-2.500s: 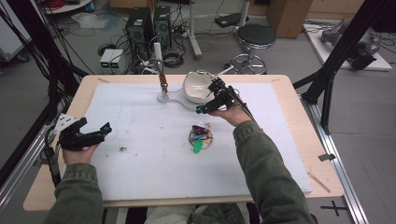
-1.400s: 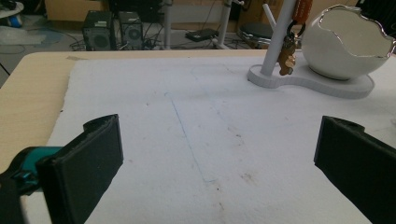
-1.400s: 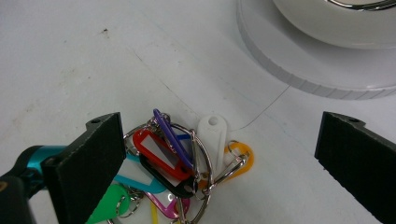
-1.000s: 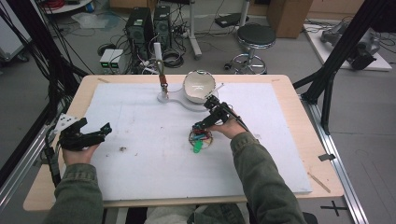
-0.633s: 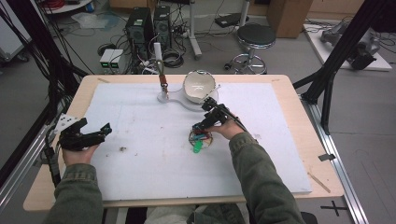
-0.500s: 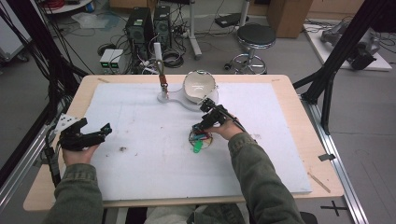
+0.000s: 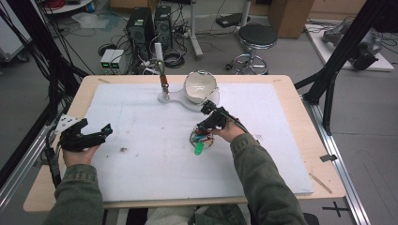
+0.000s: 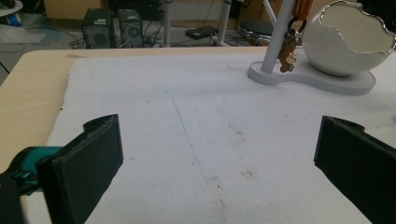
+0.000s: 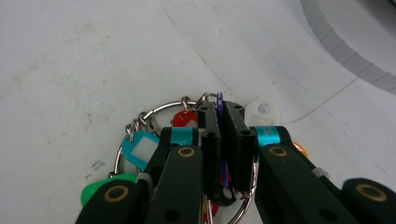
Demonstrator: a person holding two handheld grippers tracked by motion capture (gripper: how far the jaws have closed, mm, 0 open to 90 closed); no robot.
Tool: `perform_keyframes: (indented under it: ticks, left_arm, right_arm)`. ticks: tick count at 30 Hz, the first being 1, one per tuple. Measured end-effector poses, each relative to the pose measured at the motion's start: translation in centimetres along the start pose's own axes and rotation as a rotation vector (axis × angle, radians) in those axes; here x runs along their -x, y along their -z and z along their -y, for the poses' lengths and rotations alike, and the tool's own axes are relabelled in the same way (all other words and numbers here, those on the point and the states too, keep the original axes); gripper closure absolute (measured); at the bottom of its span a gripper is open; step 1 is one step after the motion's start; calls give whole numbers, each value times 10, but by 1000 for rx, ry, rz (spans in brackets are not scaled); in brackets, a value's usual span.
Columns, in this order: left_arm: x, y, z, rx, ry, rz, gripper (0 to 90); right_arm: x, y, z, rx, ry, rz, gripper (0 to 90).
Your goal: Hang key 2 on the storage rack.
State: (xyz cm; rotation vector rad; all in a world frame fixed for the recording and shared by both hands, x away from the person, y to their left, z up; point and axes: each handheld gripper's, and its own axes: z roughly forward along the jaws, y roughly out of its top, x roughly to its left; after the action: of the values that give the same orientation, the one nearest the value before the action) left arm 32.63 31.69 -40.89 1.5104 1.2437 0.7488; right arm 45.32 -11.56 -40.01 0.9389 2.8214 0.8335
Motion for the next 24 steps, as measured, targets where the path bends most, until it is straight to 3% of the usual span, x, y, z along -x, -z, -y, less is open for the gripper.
perform_keyframes:
  ticks: [5,11,14,24]
  left_arm:
    - [0,0,0,1,-1,-3,17]
    - [1,1,0,-1,-9,-2,17]
    - [2,2,0,-2,-8,-4,17]
    - [2,3,0,-3,-11,-4,17]
  right_arm:
    - [4,9,2,22,-47,-18,853]
    - [4,18,2,61,-57,-36,855]
    - [5,25,2,106,-63,-57,870]
    - [8,49,6,166,-151,-115,872]
